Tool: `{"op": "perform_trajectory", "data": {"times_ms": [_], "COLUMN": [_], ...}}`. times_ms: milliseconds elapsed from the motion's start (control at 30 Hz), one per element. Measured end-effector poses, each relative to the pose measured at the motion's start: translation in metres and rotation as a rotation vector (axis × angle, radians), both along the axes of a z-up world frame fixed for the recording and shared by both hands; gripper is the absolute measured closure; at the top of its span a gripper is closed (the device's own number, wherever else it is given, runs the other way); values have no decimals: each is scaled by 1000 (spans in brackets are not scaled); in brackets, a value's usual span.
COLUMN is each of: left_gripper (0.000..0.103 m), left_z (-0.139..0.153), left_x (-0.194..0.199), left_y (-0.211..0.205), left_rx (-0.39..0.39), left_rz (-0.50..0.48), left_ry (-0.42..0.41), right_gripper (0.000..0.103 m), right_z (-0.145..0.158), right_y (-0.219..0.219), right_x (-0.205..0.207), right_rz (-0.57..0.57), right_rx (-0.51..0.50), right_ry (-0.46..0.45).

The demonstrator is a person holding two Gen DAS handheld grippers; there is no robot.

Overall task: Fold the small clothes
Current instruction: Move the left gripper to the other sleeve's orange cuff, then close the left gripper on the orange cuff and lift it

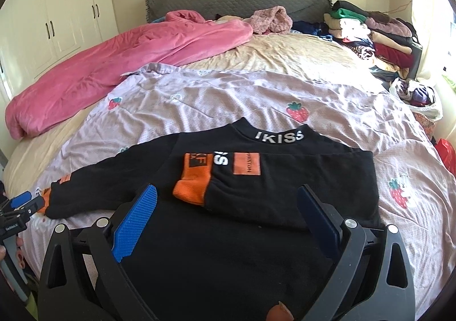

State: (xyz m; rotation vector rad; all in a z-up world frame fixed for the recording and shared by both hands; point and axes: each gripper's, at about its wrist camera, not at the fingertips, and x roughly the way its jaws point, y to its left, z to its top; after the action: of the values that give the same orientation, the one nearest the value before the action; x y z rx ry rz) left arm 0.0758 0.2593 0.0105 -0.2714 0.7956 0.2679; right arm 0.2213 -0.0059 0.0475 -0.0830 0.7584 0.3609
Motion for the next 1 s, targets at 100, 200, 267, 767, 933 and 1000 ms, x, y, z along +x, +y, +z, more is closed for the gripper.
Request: {"op": "perform_trajectory", "data": {"times_ms": [100,200,267,767,933,1000], "left_gripper": [10,10,10,10,10,15], "left_z": [-2,-6,-9,-37,-50,-53], "left_x": [-6,-12,-14,-24,-22,-22], "left_y": [13,26,34,84,90,91], "left_rx": [6,6,1,-63,-100,-117], "left_rz": [30,61,73,177,181,180], "left_ry": [-3,2,4,50,60,58], "right_gripper": [5,5,5,5,5,5], "right_z": [0,0,1,-3,-17,-24], "right_y": [11,21,26,81,99,107], "right_x": [0,-1,-1,-1,-4,-8], "right_rz": [14,26,34,157,200,221], "right_rx": [-18,-33,-37,-79,-83,-82], "right_ry": [0,-6,-8,-14,12,26]}}
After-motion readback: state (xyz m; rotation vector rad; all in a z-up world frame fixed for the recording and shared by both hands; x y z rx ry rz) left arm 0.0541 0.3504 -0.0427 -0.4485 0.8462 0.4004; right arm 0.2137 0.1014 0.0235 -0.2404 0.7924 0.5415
